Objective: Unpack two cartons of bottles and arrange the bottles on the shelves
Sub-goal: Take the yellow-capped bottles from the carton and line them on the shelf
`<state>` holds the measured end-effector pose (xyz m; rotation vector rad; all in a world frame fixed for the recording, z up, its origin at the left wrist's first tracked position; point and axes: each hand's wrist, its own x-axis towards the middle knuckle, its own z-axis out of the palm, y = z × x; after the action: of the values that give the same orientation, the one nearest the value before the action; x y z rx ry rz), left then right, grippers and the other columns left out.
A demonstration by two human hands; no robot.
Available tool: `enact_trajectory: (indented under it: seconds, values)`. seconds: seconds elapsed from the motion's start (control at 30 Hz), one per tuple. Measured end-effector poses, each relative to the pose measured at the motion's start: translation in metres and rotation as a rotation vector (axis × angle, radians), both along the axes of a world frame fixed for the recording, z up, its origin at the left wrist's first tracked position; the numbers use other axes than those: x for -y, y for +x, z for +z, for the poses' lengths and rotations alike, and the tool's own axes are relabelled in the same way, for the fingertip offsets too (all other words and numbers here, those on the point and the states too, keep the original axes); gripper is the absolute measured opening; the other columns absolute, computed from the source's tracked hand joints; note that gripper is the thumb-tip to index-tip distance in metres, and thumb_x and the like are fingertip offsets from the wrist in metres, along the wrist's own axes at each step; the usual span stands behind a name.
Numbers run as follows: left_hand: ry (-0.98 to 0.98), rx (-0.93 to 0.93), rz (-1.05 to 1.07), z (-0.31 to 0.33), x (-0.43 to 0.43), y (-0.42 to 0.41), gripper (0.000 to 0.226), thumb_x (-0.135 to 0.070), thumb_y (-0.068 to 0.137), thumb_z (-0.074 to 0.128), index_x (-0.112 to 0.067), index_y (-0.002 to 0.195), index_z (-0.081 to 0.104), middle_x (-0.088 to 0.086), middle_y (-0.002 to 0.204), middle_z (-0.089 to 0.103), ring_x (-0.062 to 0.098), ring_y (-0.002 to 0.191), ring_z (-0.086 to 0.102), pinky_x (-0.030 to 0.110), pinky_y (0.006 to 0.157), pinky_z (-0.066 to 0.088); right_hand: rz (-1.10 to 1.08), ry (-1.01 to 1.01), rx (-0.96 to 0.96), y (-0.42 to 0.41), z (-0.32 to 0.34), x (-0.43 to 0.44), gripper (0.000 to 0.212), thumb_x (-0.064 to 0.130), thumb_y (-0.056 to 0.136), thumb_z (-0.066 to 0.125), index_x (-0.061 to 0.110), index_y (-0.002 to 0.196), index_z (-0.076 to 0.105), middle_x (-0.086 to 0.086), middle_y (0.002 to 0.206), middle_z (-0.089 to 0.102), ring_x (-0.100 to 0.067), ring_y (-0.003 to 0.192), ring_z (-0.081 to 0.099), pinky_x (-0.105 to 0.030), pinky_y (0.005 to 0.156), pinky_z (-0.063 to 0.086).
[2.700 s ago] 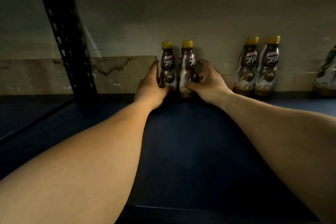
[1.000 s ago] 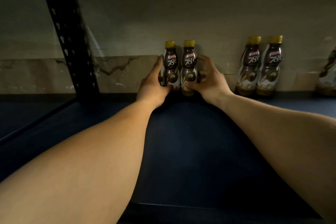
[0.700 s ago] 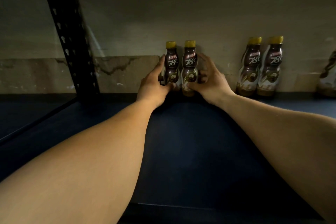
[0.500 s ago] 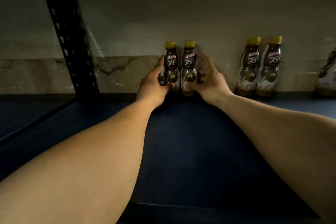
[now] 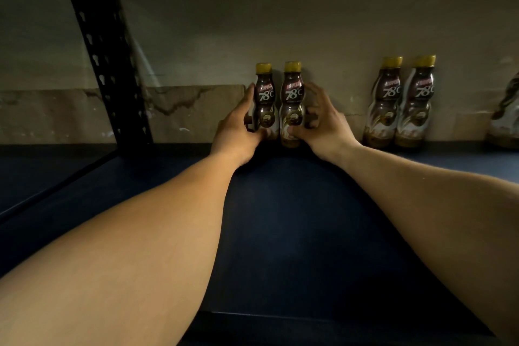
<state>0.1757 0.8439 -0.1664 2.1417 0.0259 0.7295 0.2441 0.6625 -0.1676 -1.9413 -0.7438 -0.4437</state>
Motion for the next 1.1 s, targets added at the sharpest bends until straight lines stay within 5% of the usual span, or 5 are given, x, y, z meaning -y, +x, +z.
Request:
enact_trajectory:
  seconds: [0.17,0.63,0.87,1.1]
  values:
    - [-0.012,0.024,-0.035,-0.001,0.000,0.000,0.090,-0.012,0.092,0.070,-0.046,0.156,0.017,-0.012,0.154,0.042,0.001,0.126,0.041,0.026,0.107,0.036,-0.005,0.001,0.011,-0.001,0.001,0.000,0.086,0.021,0.084,0.081,0.048,0.148,0.029,0.018,0.108,0.060,-0.012,0.105,0.066,-0.034,0.092,0.056]
    - [0.013,-0.034,-0.011,-0.002,-0.002,0.009,0.094,-0.018,0.091,0.071,-0.058,0.151,0.011,-0.013,0.151,0.046,0.012,0.132,0.049,0.044,0.112,0.042,-0.011,-0.003,-0.002,-0.001,0.001,0.003,0.087,0.020,0.085,0.081,0.044,0.150,0.028,0.016,0.111,0.061,-0.013,0.109,0.066,-0.035,0.095,0.054]
    - [0.016,-0.043,-0.005,-0.002,-0.003,0.009,0.094,-0.020,0.092,0.071,-0.059,0.151,0.009,-0.010,0.150,0.047,0.012,0.130,0.051,0.043,0.111,0.043,-0.002,0.003,-0.007,-0.001,0.000,0.003,0.086,0.020,0.085,0.080,0.045,0.149,0.028,0.022,0.098,0.059,-0.009,0.103,0.065,-0.015,0.074,0.046]
    - [0.016,-0.028,-0.013,-0.003,-0.003,0.009,0.095,-0.019,0.091,0.072,-0.058,0.151,0.010,-0.014,0.150,0.047,0.012,0.130,0.051,0.045,0.111,0.043,-0.003,0.016,-0.002,-0.002,0.001,0.003,0.086,0.021,0.083,0.081,0.045,0.148,0.031,0.023,0.097,0.059,-0.007,0.102,0.064,-0.016,0.078,0.047]
